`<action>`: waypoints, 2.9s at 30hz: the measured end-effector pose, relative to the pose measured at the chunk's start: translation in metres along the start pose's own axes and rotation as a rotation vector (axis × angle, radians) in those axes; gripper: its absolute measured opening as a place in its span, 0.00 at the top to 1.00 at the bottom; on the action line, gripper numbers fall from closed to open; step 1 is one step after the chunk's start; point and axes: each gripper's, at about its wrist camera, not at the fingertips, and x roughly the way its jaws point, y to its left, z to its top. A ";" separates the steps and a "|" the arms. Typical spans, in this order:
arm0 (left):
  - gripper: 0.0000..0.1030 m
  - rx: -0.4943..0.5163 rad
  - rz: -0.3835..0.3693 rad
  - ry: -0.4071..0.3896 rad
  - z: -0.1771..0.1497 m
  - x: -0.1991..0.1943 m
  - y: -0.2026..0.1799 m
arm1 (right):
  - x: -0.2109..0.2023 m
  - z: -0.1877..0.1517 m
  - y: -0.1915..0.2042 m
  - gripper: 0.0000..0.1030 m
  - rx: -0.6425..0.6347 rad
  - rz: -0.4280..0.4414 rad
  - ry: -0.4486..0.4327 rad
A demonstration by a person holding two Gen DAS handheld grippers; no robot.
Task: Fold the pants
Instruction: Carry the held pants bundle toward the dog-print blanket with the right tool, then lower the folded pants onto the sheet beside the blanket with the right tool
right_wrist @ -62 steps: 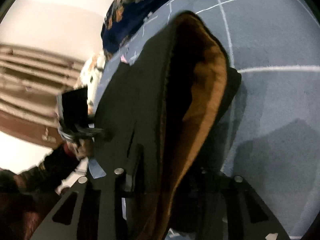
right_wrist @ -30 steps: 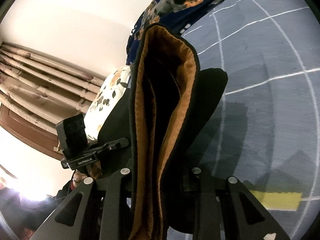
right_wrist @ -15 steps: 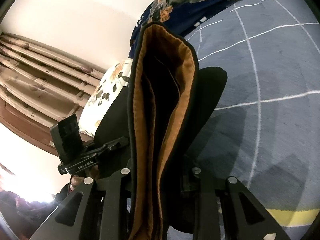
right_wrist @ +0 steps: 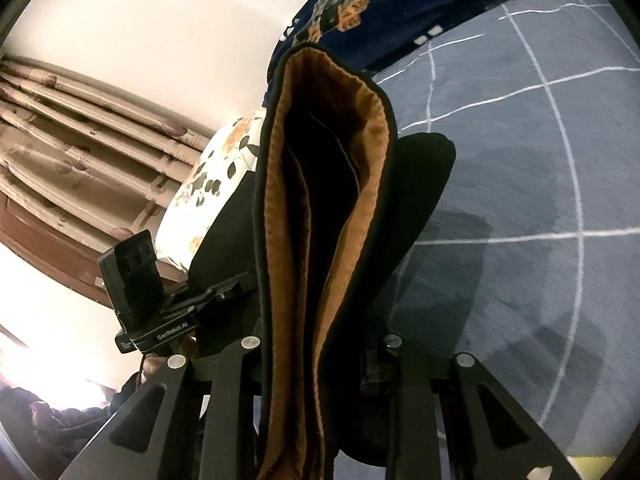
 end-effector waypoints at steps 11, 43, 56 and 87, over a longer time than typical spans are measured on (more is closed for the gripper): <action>0.83 -0.025 0.028 -0.026 0.008 -0.010 0.024 | 0.019 0.009 0.013 0.77 -0.020 0.000 0.014; 0.83 -0.083 0.070 -0.057 0.054 0.010 0.090 | 0.041 0.027 0.018 0.77 -0.039 0.004 0.036; 0.83 -0.096 0.081 -0.080 0.085 0.023 0.115 | 0.037 0.033 0.018 0.77 -0.047 0.004 0.022; 0.83 -0.163 0.115 -0.096 0.137 0.074 0.192 | 0.033 0.037 0.000 0.77 -0.026 -0.008 -0.031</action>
